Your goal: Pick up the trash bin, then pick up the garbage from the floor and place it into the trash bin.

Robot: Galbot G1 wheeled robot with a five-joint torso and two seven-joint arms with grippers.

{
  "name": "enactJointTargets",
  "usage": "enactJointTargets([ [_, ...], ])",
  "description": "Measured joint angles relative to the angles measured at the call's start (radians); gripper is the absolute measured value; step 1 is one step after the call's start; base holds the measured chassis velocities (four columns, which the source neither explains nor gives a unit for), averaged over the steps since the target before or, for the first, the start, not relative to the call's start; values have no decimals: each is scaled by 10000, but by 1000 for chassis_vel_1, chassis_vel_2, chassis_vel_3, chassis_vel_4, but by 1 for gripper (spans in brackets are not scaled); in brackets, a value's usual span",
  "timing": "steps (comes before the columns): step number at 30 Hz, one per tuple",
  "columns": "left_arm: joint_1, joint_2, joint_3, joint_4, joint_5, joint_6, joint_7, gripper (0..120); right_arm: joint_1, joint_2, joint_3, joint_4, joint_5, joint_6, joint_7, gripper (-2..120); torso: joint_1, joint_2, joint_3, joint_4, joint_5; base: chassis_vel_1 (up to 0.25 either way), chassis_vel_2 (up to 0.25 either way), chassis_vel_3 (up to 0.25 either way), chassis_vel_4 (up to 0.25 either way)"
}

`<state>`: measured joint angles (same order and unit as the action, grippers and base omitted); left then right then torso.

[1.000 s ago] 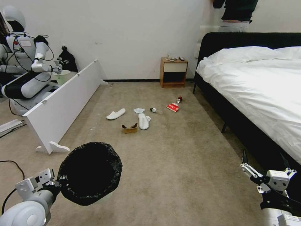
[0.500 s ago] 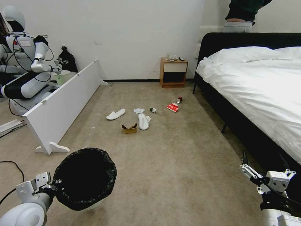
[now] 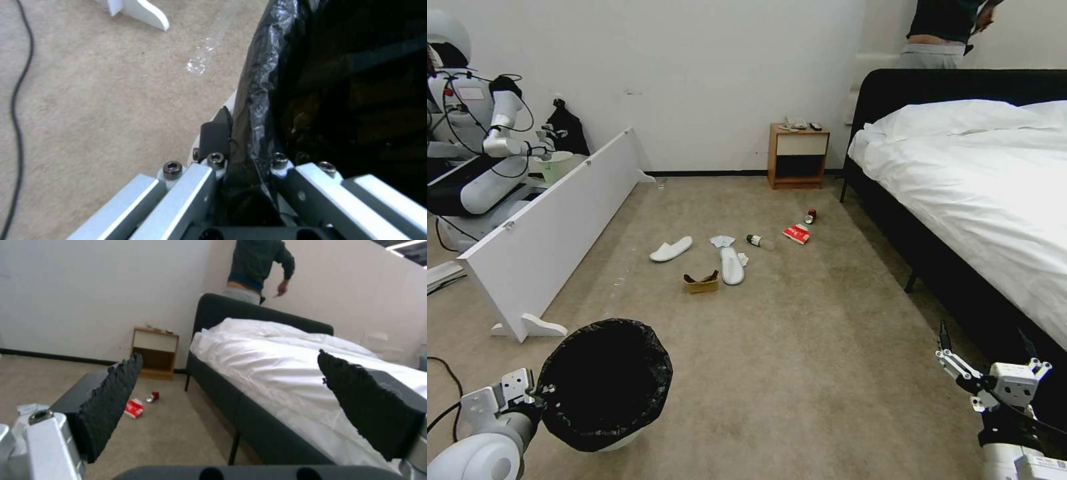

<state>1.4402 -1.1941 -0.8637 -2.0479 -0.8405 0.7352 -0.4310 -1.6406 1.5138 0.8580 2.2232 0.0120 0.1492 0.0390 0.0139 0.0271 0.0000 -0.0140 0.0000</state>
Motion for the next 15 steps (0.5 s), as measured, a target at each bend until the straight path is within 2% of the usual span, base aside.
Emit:
enactJointTargets([
  [15,-48,6,-7,-64,-391,0,-179,1,34,-12,-23,-29,-1,25,-17,100,2,0,1,1,-1,-161,156,158,-154],
])
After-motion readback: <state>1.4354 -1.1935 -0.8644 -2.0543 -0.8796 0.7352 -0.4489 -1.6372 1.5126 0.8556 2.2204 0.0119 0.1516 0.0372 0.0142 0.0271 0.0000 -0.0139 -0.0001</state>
